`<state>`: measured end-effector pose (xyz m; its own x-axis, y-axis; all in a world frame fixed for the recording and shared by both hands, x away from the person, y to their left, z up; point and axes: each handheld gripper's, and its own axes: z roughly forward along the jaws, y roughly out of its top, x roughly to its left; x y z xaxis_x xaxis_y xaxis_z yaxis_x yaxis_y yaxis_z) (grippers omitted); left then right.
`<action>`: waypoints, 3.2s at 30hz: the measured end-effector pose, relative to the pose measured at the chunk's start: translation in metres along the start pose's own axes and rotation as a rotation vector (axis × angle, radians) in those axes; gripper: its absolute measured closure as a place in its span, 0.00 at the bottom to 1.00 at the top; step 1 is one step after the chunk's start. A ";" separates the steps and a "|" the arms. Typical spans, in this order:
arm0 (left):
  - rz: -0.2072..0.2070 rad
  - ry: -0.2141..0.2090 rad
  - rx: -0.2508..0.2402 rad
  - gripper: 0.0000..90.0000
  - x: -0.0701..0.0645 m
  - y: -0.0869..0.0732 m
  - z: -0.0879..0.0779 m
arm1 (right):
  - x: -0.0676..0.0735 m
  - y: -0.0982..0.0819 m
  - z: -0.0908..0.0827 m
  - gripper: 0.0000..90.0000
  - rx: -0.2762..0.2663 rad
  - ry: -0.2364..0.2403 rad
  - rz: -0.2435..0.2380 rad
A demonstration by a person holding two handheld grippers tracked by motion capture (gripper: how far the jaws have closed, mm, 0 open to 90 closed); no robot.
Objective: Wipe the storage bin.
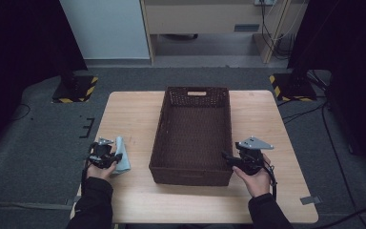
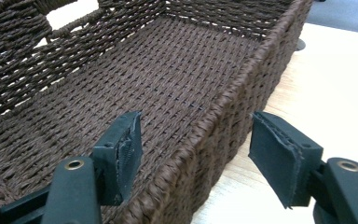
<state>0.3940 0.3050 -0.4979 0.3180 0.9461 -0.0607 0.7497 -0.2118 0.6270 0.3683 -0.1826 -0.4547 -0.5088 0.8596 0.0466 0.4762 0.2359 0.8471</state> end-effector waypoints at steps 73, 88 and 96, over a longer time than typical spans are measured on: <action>0.238 -0.236 -0.201 0.63 -0.119 0.068 -0.018 | -0.017 0.008 -0.011 0.75 -0.013 0.012 0.011; 0.222 -0.240 -0.223 0.65 -0.132 0.055 -0.027 | -0.014 0.004 -0.022 0.84 -0.001 -0.015 -0.004; 0.250 -0.235 -0.217 0.63 -0.143 0.053 -0.030 | -0.021 0.004 -0.020 0.78 -0.013 -0.057 0.004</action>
<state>0.3705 0.1657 -0.4327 0.6179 0.7849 -0.0463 0.5006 -0.3473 0.7930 0.3666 -0.2083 -0.4416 -0.4651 0.8850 0.0199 0.4683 0.2269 0.8539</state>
